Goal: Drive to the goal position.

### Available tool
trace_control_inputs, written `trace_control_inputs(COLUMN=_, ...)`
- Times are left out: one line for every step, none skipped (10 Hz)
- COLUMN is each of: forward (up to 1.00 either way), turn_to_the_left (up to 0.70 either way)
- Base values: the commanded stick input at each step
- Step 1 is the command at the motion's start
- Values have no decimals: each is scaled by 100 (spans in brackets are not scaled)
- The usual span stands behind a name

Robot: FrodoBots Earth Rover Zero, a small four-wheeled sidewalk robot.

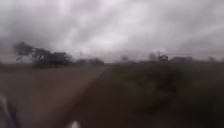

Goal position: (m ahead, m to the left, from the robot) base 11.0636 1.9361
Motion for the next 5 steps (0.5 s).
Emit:
trace_control_inputs(forward=70, turn_to_the_left=0)
trace_control_inputs(forward=70, turn_to_the_left=0)
trace_control_inputs(forward=70, turn_to_the_left=0)
trace_control_inputs(forward=70, turn_to_the_left=0)
trace_control_inputs(forward=70, turn_to_the_left=15)
